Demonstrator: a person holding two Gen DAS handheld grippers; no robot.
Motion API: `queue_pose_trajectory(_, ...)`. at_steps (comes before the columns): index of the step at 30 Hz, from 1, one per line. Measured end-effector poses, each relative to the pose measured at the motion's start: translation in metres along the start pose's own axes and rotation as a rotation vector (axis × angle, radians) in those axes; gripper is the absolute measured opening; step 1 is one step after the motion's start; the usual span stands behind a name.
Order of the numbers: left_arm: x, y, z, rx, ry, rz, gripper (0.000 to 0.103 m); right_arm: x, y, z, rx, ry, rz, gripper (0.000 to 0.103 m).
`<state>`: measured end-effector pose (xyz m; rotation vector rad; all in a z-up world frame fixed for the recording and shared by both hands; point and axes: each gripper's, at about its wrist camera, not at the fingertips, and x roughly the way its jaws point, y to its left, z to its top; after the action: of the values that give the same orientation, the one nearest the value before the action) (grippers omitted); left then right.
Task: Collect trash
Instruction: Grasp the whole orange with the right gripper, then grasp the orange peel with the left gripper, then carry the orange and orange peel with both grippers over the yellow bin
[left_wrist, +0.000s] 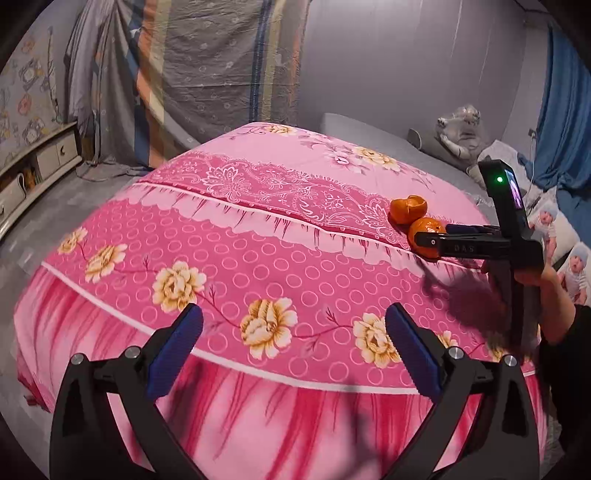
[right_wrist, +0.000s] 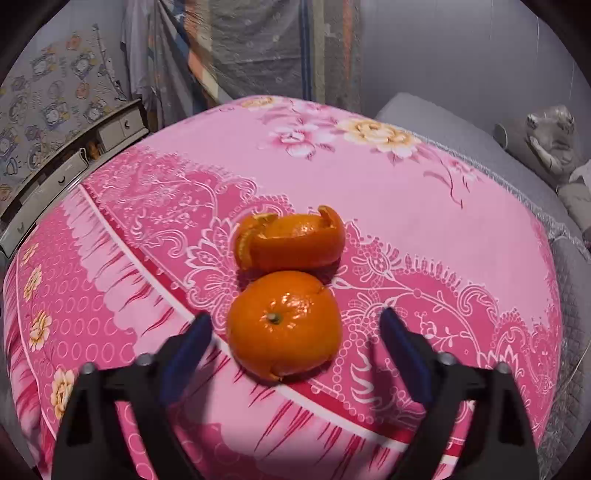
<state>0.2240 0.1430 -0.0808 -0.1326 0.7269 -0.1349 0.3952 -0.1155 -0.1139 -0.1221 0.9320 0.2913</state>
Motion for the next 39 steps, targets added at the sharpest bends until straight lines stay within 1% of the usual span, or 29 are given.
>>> queue_pose_trajectory(2, 0.006, -0.006, 0.008, 0.042, 0.005, -0.011, 0.094, 0.005, -0.003, 0.000, 0.039, 0.023, 0.029, 0.053)
queue_pose_trajectory(3, 0.012, -0.011, 0.015, 0.072, 0.012, -0.019, 0.094, 0.004, -0.006, -0.001, 0.055, 0.029, 0.040, 0.046)
queue_pose_trajectory(4, 0.017, -0.015, 0.020, 0.098, 0.016, -0.030, 0.094, 0.001, -0.008, -0.003, 0.067, 0.028, 0.046, 0.044)
queue_pose_trajectory(6, 0.033, -0.031, 0.036, 0.172, 0.025, -0.055, 0.094, -0.011, -0.014, -0.007, 0.104, 0.019, 0.076, 0.043)
queue_pose_trajectory(7, 0.042, -0.039, 0.045, 0.202, 0.029, -0.068, 0.094, -0.023, -0.020, -0.012, 0.128, 0.012, 0.120, 0.043)
queue_pose_trajectory(9, 0.059, -0.056, 0.060, 0.263, 0.046, -0.139, 0.094, -0.048, -0.032, -0.023, 0.166, -0.018, 0.176, 0.043)
queue_pose_trajectory(10, 0.065, -0.064, 0.065, 0.287, 0.051, -0.163, 0.094, -0.060, -0.039, -0.029, 0.190, -0.030, 0.208, 0.043)
queue_pose_trajectory(12, 0.090, -0.086, 0.078, 0.364, 0.083, -0.225, 0.094, -0.084, -0.051, -0.044, 0.231, -0.055, 0.261, 0.043)
queue_pose_trajectory(15, 0.124, -0.113, 0.091, 0.418, 0.146, -0.294, 0.094, -0.117, -0.063, -0.071, 0.253, -0.098, 0.285, 0.043)
queue_pose_trajectory(17, 0.147, -0.131, 0.097, 0.441, 0.189, -0.321, 0.094, -0.135, -0.069, -0.089, 0.273, -0.117, 0.304, 0.043)
queue_pose_trajectory(19, 0.160, -0.146, 0.098, 0.487, 0.203, -0.317, 0.094, -0.151, -0.075, -0.105, 0.296, -0.139, 0.324, 0.043)
queue_pose_trajectory(20, 0.168, -0.153, 0.100, 0.515, 0.199, -0.291, 0.094, -0.160, -0.079, -0.114, 0.308, -0.151, 0.333, 0.043)
queue_pose_trajectory(21, 0.176, -0.157, 0.101, 0.528, 0.200, -0.281, 0.094, -0.169, -0.082, -0.124, 0.320, -0.165, 0.339, 0.043)
queue_pose_trajectory(24, 0.200, -0.167, 0.104, 0.518, 0.256, -0.286, 0.094, -0.189, -0.089, -0.143, 0.347, -0.202, 0.343, 0.043)
queue_pose_trajectory(25, 0.209, -0.168, 0.104, 0.507, 0.279, -0.286, 0.090, -0.194, -0.090, -0.148, 0.357, -0.211, 0.342, 0.043)
queue_pose_trajectory(26, 0.216, -0.167, 0.105, 0.501, 0.295, -0.286, 0.078, -0.197, -0.092, -0.151, 0.363, -0.216, 0.342, 0.043)
queue_pose_trajectory(28, 0.230, -0.166, 0.106, 0.468, 0.337, -0.298, 0.067, -0.203, -0.094, -0.159, 0.381, -0.228, 0.334, 0.043)
queue_pose_trajectory(30, 0.232, -0.168, 0.107, 0.467, 0.328, -0.292, 0.045, -0.207, -0.096, -0.165, 0.392, -0.232, 0.339, 0.043)
queue_pose_trajectory(32, 0.227, -0.166, 0.110, 0.444, 0.312, -0.300, 0.034, -0.212, -0.096, -0.169, 0.404, -0.238, 0.342, 0.043)
queue_pose_trajectory(34, 0.221, -0.165, 0.110, 0.435, 0.301, -0.309, 0.033, -0.217, -0.093, -0.172, 0.406, -0.243, 0.341, 0.043)
queue_pose_trajectory(36, 0.208, -0.163, 0.109, 0.439, 0.276, -0.298, 0.032, -0.217, -0.092, -0.174, 0.409, -0.243, 0.347, 0.043)
queue_pose_trajectory(37, 0.200, -0.162, 0.108, 0.437, 0.264, -0.299, 0.032, -0.219, -0.092, -0.175, 0.414, -0.245, 0.358, 0.043)
queue_pose_trajectory(39, 0.171, -0.161, 0.106, 0.429, 0.214, -0.312, 0.032, -0.220, -0.093, -0.175, 0.419, -0.248, 0.371, 0.043)
